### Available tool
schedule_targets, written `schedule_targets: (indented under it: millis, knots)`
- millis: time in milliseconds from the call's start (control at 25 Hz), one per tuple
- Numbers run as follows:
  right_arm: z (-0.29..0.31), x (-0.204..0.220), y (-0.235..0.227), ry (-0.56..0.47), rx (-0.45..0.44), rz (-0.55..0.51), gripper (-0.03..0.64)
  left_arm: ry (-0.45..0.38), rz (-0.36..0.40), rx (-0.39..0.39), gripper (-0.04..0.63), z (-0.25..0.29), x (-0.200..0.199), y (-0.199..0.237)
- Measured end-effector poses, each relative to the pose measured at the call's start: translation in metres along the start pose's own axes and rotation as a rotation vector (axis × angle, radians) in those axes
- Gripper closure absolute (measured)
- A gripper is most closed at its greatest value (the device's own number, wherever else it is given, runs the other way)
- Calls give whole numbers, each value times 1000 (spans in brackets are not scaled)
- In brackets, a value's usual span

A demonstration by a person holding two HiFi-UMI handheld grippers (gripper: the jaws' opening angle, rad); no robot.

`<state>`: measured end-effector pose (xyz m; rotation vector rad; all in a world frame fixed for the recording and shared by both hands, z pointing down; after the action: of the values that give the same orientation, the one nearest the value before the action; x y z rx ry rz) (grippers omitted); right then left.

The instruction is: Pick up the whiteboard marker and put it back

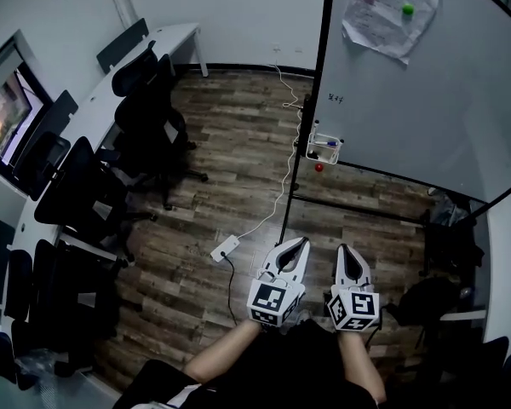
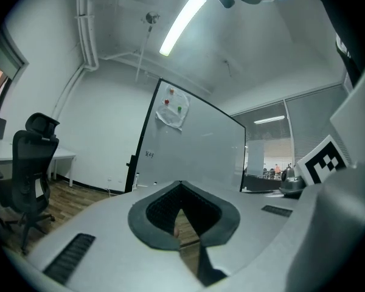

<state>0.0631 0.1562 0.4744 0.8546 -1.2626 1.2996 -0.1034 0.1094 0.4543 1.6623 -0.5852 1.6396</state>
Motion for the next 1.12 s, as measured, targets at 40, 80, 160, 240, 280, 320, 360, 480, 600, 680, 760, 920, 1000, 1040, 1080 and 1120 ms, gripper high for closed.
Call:
schedule_targets:
  millis: [40,80,160,240,280,320,360,480,600,680,760,920,1000,1040,1080,1120]
  knots:
    - [-4,0,0,-4,-5,-1,603,2,-3,-2,588,-2,2,-2]
    - [-7,0,-1,-6,-10,-1,603,4,-7,-4,588,-2,4,-5]
    - [-12,0,-4,-7,-14,4,603,9,-11,-7,588,-3,6,-10]
    - [-17,-1,-7,-11,-19,11,603,15,-15,-5,588,-3,7,-15]
    - [-19,-1,-7,-14,-23,13,603,17,-15,-3,588,-3,7,-18]
    - [-21,-2,-8,-17,-28,13,603,17,-14,-3,588,-4,7,-21]
    - [-23,-2,-9,-18,-35,11,603,17,-11,-5,588,-3,8,-23]
    - [-27,0,-12,-12,-52,10,603,17,-12,-14,588,-1,10,-29]
    - [-31,2,-14,-18,-60,13,603,23,-8,-13,588,-2,13,-34]
    - [-31,3,-15,-21,-70,15,603,25,-2,-18,588,-2,14,-36]
    - [-33,4,-17,-21,-81,15,604,26,0,-24,588,-2,15,-38]
    - [-37,6,-20,-18,-95,10,603,32,0,-34,588,-1,17,-43]
    - [-36,5,-21,-19,-101,-6,603,31,1,-38,588,-1,16,-44]
    - [-36,4,-21,-18,-105,-20,603,30,2,-41,588,0,16,-43]
    - [-35,4,-21,-17,-108,-33,604,30,3,-45,588,1,16,-43]
    - [-35,4,-22,-14,-111,-43,603,32,4,-48,588,2,17,-44]
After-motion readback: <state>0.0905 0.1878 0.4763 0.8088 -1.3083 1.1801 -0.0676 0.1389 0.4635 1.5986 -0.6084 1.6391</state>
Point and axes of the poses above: the fingertips, and each gripper's own axes: z forward along the fingers, y to its left, x out of its underside, the point moved 9 cm from there along -z, backward along the fingers, and after that the axes turned 4 degrees about -x, right-handed, at the moved point
